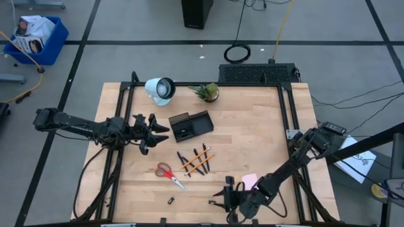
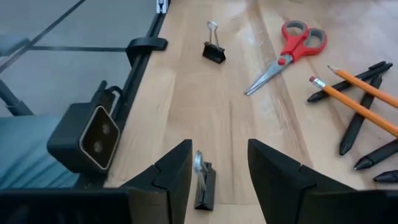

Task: Pick and place office supplies into organizer
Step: Put the black binder clip into the black desk organizer

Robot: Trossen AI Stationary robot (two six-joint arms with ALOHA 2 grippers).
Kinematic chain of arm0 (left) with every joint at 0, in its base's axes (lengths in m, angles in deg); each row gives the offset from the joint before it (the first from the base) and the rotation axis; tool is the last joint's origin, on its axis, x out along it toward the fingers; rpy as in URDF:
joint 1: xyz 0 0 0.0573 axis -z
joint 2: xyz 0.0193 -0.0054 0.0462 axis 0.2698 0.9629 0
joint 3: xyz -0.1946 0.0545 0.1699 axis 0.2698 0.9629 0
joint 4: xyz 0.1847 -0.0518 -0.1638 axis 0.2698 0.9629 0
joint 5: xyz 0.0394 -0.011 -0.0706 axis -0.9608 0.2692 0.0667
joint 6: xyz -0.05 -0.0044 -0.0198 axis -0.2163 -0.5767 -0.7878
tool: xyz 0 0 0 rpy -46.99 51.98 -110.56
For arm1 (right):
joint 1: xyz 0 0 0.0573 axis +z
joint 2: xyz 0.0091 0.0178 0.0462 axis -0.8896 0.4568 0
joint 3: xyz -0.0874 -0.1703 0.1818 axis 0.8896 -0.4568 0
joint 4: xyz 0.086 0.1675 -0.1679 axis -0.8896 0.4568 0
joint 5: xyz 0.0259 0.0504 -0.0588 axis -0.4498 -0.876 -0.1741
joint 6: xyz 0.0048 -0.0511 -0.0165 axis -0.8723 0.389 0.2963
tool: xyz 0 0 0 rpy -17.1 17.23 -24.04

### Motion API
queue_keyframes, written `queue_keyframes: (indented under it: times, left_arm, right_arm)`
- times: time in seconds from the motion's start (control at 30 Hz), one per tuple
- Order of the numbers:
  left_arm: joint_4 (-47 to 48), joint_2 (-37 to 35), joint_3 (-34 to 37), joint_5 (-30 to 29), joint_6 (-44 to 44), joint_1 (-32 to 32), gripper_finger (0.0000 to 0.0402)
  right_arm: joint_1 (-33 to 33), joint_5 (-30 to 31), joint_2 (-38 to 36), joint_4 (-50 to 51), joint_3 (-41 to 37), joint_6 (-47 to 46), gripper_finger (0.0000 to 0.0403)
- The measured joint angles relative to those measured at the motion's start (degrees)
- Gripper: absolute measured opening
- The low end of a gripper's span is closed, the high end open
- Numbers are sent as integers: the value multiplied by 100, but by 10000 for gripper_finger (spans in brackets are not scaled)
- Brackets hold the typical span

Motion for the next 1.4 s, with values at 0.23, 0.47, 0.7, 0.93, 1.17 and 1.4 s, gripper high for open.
queue_keyframes:
  times: [0.23,0.47,0.7,0.93,1.17,1.4]
  left_arm:
    - [44,-1,0,-2,5,-4,186]
    - [46,0,0,-1,-39,-4,186]
    - [81,-1,0,-2,-46,-4,186]
    - [98,1,0,-2,-88,-4,186]
    - [117,-1,0,-2,-98,-4,186]
    - [122,1,0,-2,-92,-4,186]
  right_arm:
    - [-3,-6,102,-142,2,-194,148]
    - [8,-25,452,-555,2,-256,148]
    - [10,-30,568,-575,4,-360,148]
    - [13,-14,719,-729,4,-449,148]
    - [-28,-23,746,-752,2,-458,143]
    - [-93,-25,741,-726,2,-427,90]
